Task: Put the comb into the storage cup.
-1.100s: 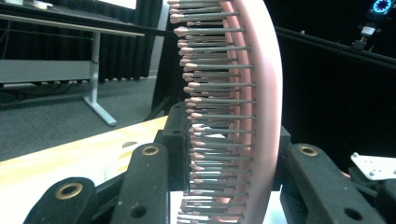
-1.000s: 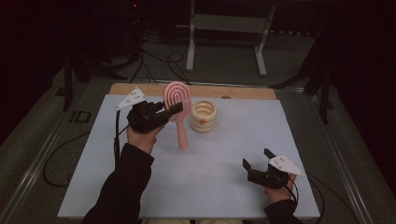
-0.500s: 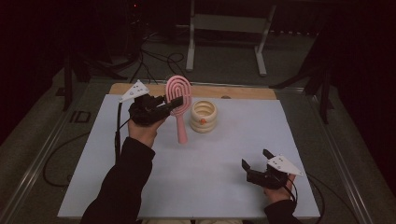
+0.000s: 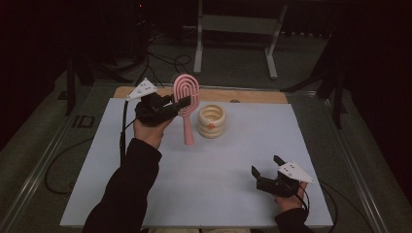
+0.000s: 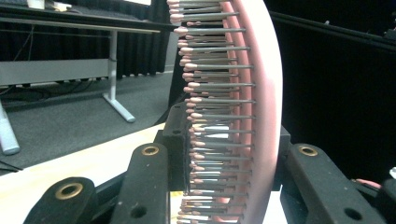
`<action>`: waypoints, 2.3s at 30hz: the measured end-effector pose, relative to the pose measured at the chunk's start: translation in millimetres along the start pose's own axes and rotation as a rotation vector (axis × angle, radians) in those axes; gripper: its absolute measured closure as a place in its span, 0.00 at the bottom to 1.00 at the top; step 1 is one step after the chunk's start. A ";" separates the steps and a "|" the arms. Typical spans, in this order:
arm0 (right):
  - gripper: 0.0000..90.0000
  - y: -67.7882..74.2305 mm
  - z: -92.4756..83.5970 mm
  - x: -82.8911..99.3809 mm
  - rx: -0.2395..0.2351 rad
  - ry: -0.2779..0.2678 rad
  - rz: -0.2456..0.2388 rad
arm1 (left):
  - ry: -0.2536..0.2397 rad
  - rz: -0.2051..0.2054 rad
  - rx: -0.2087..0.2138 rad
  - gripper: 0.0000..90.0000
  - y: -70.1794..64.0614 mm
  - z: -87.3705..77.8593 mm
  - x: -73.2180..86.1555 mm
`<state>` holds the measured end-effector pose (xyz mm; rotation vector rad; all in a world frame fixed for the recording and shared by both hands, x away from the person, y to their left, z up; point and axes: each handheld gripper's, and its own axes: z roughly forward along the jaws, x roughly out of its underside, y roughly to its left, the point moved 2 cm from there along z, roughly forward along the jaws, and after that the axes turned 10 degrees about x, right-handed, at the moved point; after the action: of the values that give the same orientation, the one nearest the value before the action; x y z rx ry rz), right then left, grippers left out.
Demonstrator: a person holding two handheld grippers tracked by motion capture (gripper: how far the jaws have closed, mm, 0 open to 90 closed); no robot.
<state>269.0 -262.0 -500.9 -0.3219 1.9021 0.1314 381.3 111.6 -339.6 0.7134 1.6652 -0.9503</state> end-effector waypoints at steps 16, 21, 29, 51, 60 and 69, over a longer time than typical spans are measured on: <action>0.09 0.4 -0.3 0.0 0.003 0.000 -0.011 | 0.005 0.009 -0.002 0.72 1.0 10.1 -11.1; 0.09 0.2 0.3 0.3 0.003 0.002 -0.009 | 0.001 0.007 -0.007 0.72 2.3 11.2 -14.6; 0.09 1.0 0.5 0.3 0.005 0.003 -0.012 | 0.002 -0.002 -0.018 0.72 6.8 11.6 -17.3; 0.09 -2.4 1.2 1.3 0.008 0.002 -0.001 | 0.015 0.007 -0.052 0.72 14.6 27.5 -27.0; 0.09 -1.7 1.2 1.2 0.006 0.004 0.000 | 0.018 0.018 -0.071 0.72 15.0 33.2 -28.2; 0.09 -1.2 1.1 1.1 0.004 0.004 0.001 | 0.017 0.013 -0.085 0.72 17.6 37.3 -26.4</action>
<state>270.0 -263.1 -502.3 -0.3183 1.9058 0.1273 421.5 88.4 -323.8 0.6756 1.7035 -0.8611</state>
